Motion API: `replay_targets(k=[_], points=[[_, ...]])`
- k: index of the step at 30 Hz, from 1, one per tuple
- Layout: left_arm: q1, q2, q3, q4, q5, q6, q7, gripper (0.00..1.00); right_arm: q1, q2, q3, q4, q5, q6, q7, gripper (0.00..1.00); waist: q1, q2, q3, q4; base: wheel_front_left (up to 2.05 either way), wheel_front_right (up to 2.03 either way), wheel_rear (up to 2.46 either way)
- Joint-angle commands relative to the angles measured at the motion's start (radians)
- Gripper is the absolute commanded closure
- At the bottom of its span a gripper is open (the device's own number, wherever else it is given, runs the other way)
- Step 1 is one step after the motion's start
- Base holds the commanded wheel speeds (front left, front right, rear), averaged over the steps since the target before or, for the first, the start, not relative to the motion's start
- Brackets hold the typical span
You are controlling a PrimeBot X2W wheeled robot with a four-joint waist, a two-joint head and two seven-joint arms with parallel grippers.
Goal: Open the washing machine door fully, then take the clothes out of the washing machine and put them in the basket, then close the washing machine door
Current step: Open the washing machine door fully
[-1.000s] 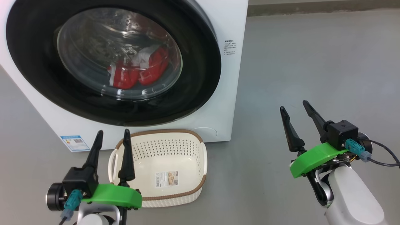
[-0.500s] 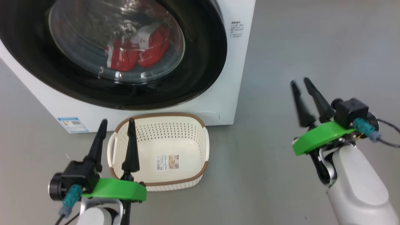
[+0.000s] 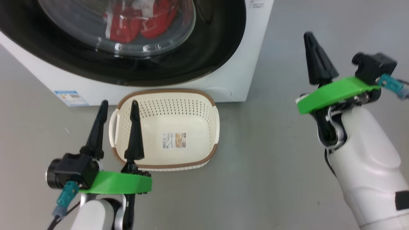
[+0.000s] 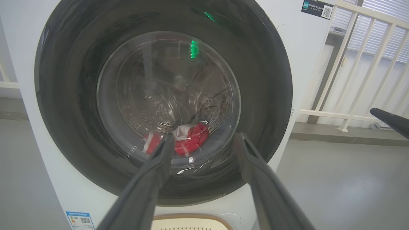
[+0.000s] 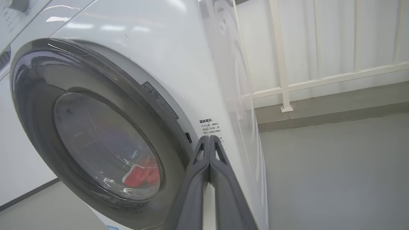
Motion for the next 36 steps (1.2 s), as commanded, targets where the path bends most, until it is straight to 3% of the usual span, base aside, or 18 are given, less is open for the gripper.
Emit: replay_targets(k=[1,13,19,36], points=[[-0.032,0.014,0.028,-0.038,0.007,-0.004,-0.011,0.0,-0.037,0.008,0.022,-0.018,0.022,-0.001,0.007,1.0,0.0,0.0,0.041,0.02,0.0,0.0,0.0],[-0.056,0.014,0.03,-0.092,0.028,-0.017,-0.012,0.0,-0.173,0.008,0.046,-0.012,0.25,-0.001,0.127,1.0,0.0,0.0,0.122,0.049,0.0,0.0,0.0],[-0.064,0.012,0.036,-0.098,0.031,-0.026,-0.012,0.0,-0.219,0.008,0.05,-0.04,0.418,-0.001,0.235,1.0,0.0,0.0,0.145,0.06,0.0,0.0,0.0],[-0.089,0.004,0.031,-0.115,0.032,-0.036,-0.012,0.0,-0.335,-0.006,-0.08,-0.033,0.721,-0.001,0.472,1.0,0.0,0.0,0.226,0.106,0.0,0.0,0.0]])
